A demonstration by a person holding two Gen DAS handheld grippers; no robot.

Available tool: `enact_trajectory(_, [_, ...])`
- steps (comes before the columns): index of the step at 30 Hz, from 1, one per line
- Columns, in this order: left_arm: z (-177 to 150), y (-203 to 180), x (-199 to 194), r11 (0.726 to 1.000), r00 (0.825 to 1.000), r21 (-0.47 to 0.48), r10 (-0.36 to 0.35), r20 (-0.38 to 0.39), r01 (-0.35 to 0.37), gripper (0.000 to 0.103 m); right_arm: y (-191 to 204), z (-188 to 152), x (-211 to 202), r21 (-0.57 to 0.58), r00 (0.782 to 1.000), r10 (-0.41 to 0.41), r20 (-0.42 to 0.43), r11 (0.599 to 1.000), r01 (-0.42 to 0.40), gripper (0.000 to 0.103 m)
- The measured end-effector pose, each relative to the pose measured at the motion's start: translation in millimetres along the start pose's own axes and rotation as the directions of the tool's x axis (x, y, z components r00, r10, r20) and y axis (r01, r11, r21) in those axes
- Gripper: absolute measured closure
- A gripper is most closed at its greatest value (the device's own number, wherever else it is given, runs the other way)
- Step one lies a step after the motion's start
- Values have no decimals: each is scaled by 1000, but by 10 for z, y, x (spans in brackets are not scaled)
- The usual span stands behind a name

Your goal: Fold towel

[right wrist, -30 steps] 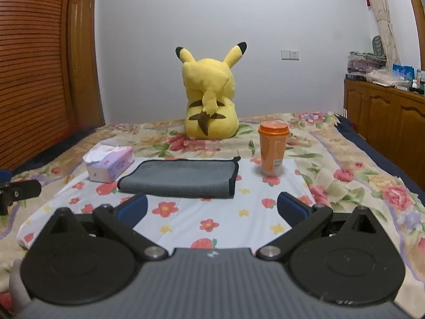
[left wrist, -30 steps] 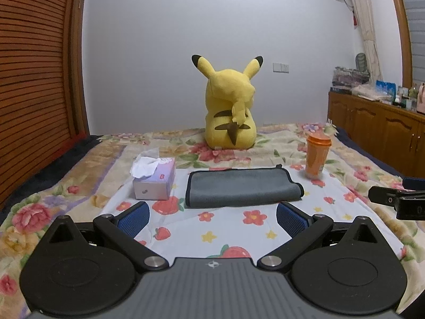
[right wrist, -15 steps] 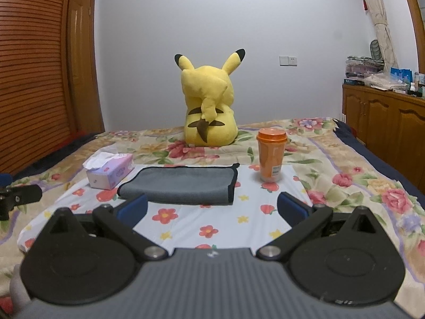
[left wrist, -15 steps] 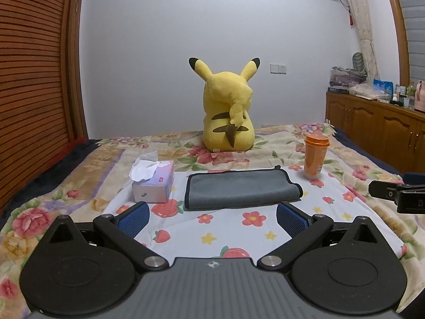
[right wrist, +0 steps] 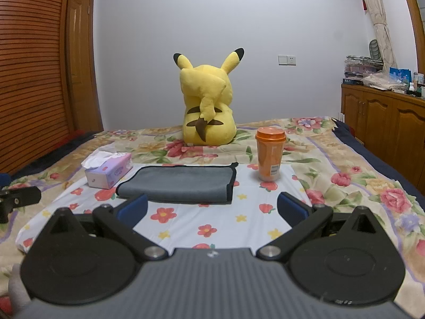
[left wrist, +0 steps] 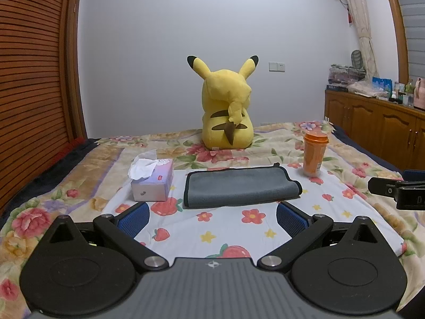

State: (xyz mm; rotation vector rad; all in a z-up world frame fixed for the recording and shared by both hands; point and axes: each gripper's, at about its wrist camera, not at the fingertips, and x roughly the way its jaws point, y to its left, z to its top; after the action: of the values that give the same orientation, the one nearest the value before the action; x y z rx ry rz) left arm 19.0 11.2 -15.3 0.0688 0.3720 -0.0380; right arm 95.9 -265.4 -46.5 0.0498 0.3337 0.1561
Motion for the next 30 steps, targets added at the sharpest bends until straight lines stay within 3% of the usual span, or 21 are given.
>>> enact_trajectory(30, [-31,-17,3,1000,1000,1,0,-1,0,0,4,2,0,2,1000,0,1,1000,0,0])
